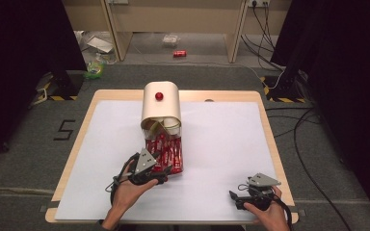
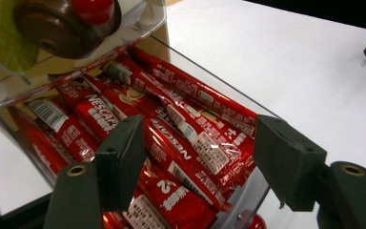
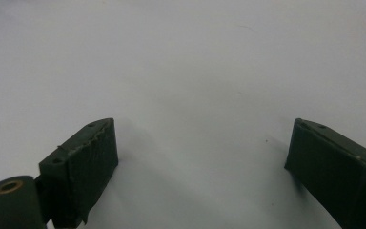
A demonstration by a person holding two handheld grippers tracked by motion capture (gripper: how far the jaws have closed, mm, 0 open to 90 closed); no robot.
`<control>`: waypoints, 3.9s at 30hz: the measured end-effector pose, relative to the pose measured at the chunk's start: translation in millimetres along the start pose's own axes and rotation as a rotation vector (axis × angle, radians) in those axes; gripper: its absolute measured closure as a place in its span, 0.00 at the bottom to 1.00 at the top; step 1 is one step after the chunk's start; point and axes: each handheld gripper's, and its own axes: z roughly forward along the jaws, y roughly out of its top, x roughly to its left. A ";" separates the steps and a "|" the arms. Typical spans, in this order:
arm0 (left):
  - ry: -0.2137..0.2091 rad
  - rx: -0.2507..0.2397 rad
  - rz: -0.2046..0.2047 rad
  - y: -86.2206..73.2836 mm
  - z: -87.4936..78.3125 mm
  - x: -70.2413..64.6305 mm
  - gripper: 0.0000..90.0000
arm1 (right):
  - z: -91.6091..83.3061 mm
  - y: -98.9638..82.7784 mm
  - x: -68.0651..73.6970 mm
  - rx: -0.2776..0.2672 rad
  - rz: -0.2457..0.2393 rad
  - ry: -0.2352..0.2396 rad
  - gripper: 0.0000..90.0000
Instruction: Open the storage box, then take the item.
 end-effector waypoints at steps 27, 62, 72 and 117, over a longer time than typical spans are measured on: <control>0.010 0.019 0.009 8.3 20.4 5.4 0.36 | 0.1 0.3 0.3 0.001 0.002 0.000 0.11; 0.045 0.051 -0.042 12.8 35.2 3.4 0.62 | 0.1 0.2 0.3 0.000 -0.001 -0.001 0.11; 0.031 0.094 -0.045 11.6 46.2 -2.2 0.68 | 0.1 0.2 0.4 0.001 0.000 -0.001 0.11; -0.022 0.101 0.014 20.0 7.9 8.1 0.95 | 0.2 0.1 0.4 0.000 0.000 0.000 0.11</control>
